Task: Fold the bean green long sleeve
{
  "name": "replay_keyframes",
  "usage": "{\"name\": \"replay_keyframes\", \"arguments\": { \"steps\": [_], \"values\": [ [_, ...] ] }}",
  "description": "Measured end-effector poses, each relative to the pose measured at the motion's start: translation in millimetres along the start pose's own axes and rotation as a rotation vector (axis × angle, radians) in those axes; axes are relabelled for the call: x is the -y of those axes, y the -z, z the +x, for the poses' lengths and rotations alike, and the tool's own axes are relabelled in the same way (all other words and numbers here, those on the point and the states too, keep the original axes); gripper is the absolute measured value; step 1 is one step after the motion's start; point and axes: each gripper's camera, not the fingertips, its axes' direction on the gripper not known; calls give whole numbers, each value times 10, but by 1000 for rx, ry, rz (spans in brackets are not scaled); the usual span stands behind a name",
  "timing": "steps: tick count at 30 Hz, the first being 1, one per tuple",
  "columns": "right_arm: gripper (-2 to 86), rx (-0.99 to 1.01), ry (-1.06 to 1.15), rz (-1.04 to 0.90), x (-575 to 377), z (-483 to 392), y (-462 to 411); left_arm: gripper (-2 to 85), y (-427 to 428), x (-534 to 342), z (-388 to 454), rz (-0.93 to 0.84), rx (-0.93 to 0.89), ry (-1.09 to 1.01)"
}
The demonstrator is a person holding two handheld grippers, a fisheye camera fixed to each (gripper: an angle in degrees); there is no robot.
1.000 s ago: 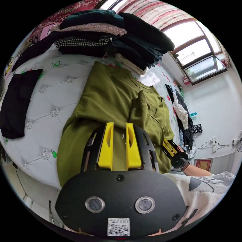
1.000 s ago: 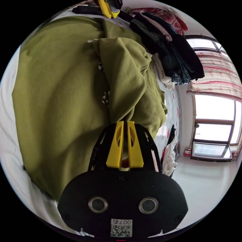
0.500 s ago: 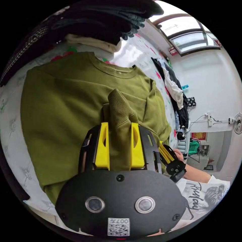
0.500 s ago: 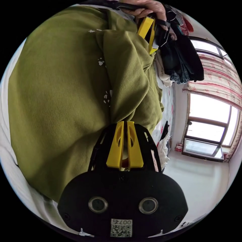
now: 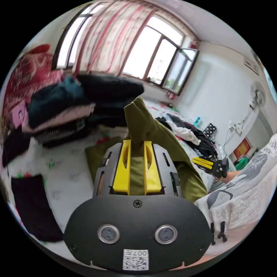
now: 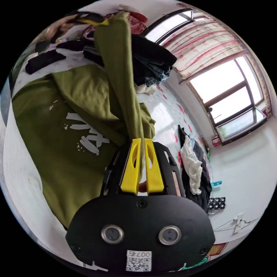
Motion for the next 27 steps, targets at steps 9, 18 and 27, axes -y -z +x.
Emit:
{"name": "replay_keyframes", "arguments": {
  "steps": [9,18,27],
  "values": [
    [38,359,-286,-5,2,1765,-542,98,-107,-1744,-1042,-239,33,672],
    [69,564,-367,-173,1275,2898,-2418,115,-998,-1037,-1408,-454,221,670],
    [6,709,-702,-95,615,4428,-2949,48,-821,-782,-1276,-412,217,652]
  ]
}}
